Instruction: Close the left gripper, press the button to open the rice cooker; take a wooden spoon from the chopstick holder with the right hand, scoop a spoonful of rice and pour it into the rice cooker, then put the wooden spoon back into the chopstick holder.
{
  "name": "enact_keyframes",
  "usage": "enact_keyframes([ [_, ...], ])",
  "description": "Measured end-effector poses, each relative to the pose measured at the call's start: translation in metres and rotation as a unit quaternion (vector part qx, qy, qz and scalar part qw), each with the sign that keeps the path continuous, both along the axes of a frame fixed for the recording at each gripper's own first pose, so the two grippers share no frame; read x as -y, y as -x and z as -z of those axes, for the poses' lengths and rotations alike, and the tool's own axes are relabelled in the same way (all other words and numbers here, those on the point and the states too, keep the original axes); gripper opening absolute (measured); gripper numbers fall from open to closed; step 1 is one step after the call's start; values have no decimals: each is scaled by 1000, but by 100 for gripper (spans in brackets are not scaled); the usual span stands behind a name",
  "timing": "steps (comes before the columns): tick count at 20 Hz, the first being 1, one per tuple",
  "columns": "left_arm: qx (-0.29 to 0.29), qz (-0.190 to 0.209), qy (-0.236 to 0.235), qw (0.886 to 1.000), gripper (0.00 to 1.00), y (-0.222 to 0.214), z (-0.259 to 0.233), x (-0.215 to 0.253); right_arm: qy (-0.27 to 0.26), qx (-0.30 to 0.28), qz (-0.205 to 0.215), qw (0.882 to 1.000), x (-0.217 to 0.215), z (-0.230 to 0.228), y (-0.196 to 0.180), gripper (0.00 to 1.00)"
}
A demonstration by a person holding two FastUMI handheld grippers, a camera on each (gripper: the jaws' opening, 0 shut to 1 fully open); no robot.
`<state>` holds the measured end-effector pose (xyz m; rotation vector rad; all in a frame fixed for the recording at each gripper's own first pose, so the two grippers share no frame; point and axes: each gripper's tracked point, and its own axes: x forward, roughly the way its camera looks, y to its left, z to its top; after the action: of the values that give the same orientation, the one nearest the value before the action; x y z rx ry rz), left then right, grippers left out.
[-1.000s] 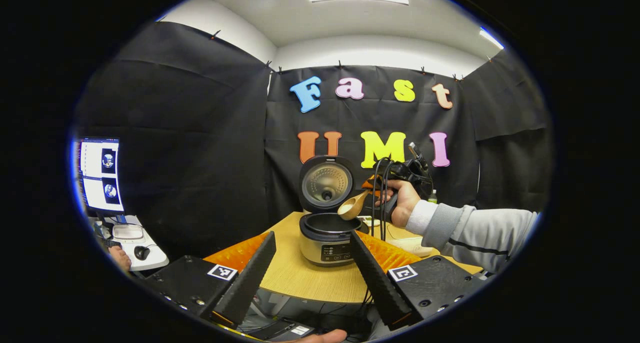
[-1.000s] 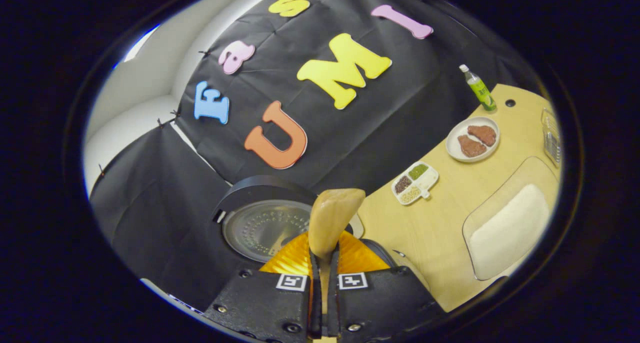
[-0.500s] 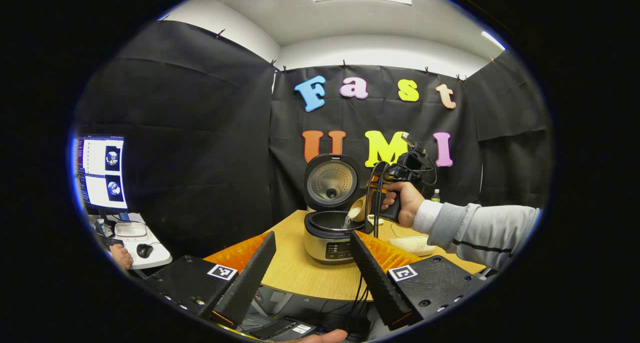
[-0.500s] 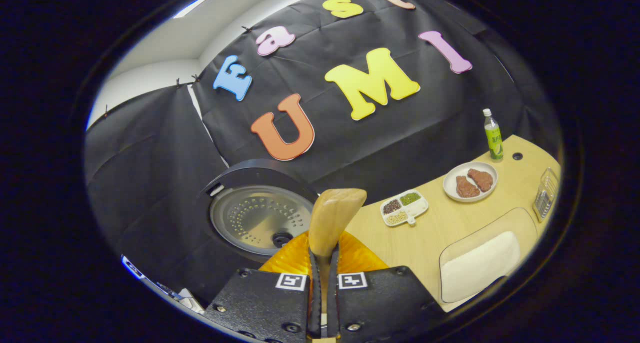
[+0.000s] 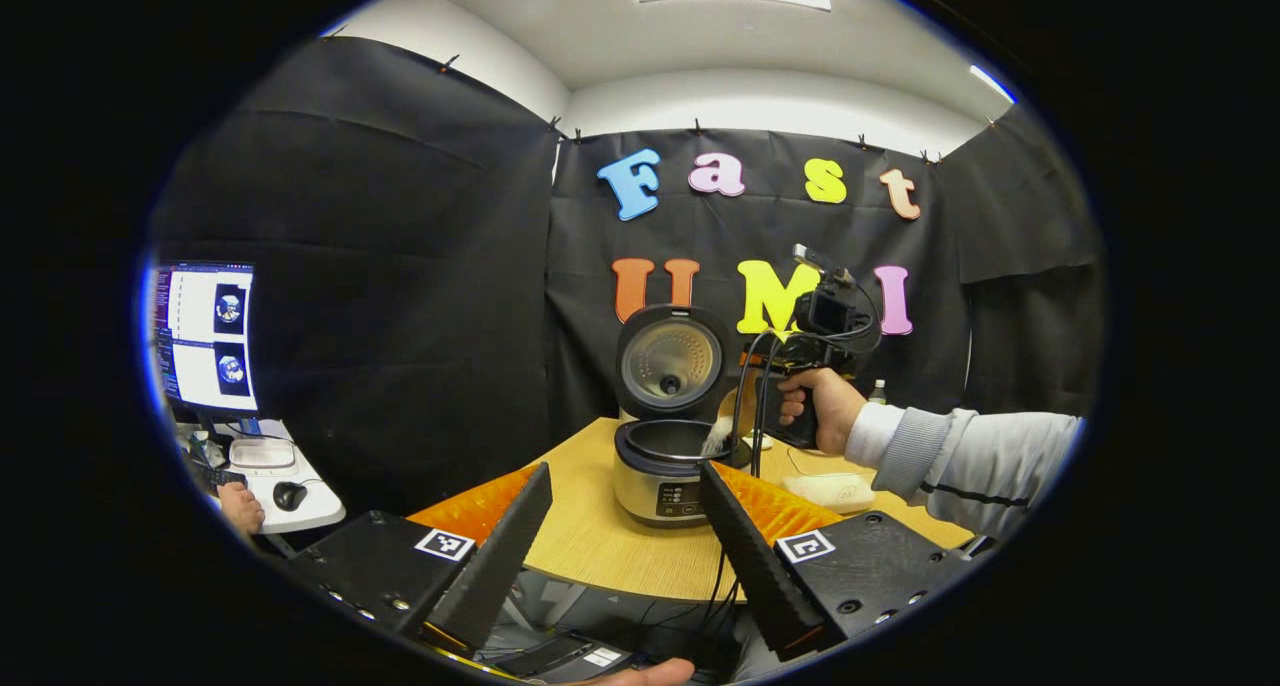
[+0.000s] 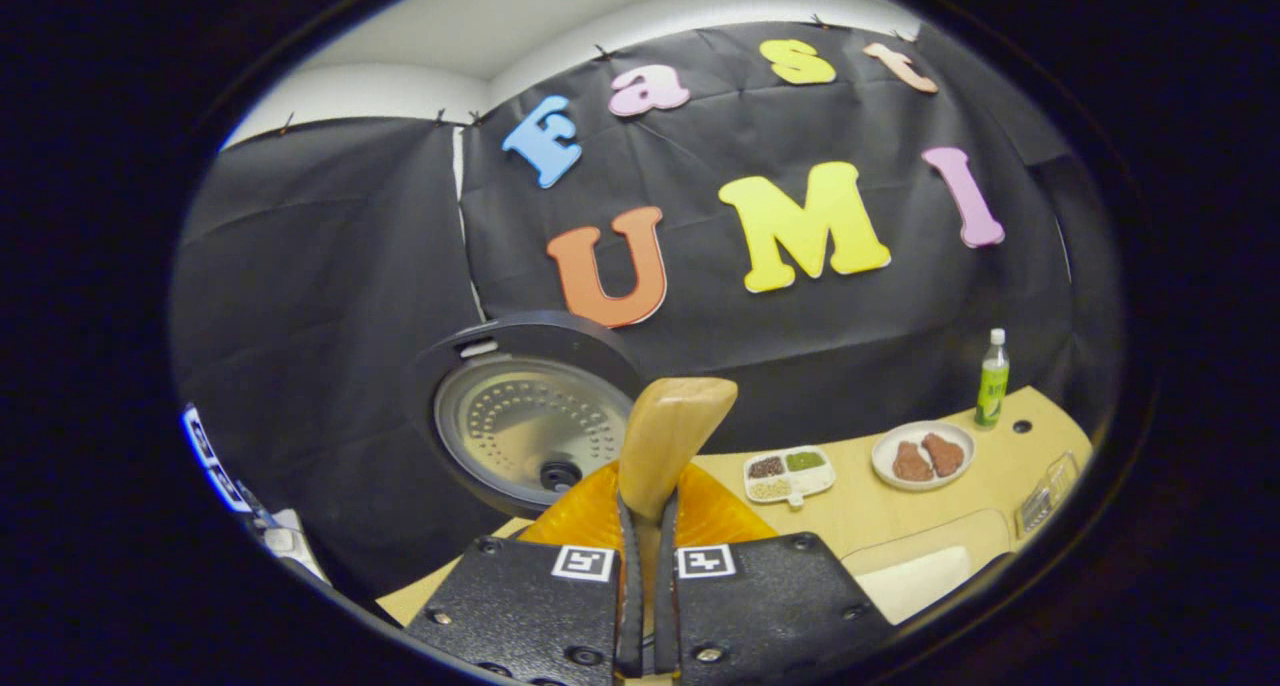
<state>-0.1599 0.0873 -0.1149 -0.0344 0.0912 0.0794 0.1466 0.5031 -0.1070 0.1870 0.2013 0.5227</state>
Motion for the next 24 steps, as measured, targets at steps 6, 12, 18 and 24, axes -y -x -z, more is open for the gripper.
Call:
enact_keyframes([
  [6,-5,5,0,1000,95,0,4,3,73,100,-25,992,-15,-18,18,10],
  [12,-3,9,-1,1000,95,-2,2,11,133,168,-42,976,-15,-20,34,10],
  [18,-5,15,-13,1000,95,-2,1,25,152,186,-26,970,7,-34,30,10],
  [24,-5,27,-9,1000,94,-8,1,43,144,177,9,974,66,-49,15,10],
])
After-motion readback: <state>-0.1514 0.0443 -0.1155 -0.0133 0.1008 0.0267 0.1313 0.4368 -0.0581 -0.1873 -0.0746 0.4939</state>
